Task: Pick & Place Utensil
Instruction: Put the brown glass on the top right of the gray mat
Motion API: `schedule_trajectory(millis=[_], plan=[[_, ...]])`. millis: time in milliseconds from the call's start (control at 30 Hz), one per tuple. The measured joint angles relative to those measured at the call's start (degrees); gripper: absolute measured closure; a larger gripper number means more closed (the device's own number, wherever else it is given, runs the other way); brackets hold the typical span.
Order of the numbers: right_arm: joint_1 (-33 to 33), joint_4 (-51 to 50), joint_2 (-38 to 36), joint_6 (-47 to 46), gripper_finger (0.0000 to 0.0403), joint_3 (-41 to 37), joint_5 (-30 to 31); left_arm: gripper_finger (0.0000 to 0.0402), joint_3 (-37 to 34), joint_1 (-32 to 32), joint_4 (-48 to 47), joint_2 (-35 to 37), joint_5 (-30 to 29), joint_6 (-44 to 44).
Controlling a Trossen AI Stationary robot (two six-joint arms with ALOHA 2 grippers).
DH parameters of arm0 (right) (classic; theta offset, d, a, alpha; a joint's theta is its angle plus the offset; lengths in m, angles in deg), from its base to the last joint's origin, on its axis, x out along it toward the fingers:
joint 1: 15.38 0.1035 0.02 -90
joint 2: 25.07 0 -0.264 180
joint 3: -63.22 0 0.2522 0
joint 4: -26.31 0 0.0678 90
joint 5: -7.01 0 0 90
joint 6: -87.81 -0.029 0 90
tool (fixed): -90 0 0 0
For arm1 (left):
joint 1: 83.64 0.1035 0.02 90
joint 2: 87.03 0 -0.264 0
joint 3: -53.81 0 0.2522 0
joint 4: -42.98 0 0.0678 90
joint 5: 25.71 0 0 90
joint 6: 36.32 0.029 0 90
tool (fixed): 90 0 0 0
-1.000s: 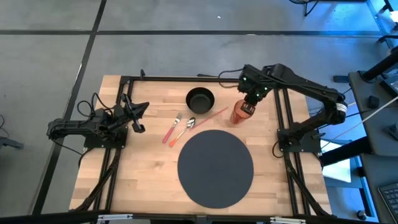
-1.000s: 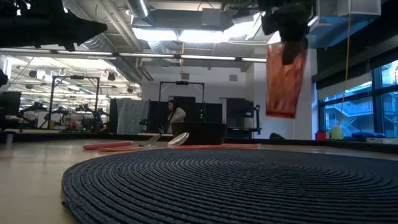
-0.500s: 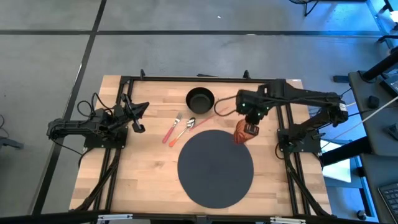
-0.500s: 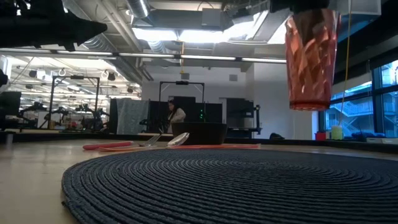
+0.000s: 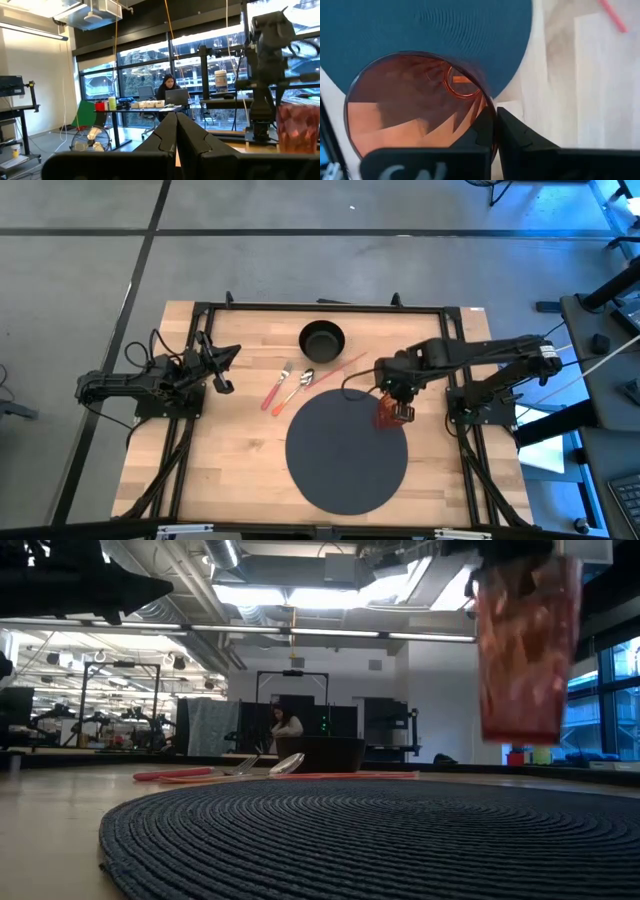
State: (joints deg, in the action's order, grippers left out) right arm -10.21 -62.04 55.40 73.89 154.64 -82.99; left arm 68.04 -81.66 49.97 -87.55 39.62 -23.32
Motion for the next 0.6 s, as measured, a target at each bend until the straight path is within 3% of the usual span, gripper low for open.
schedule_trajectory(millis=[333,600], plan=[[-1.3,6.8,0.0,2.8,0.0393,-8.0,-0.2,0.0400,0.0,0.0,0.0,0.0,-1.9,0.1],[-2.4,7.1,0.0,2.2,0.0393,-8.7,-0.5,0.0400,0.0,0.0,0.0,0.0,-1.9,0.0]])
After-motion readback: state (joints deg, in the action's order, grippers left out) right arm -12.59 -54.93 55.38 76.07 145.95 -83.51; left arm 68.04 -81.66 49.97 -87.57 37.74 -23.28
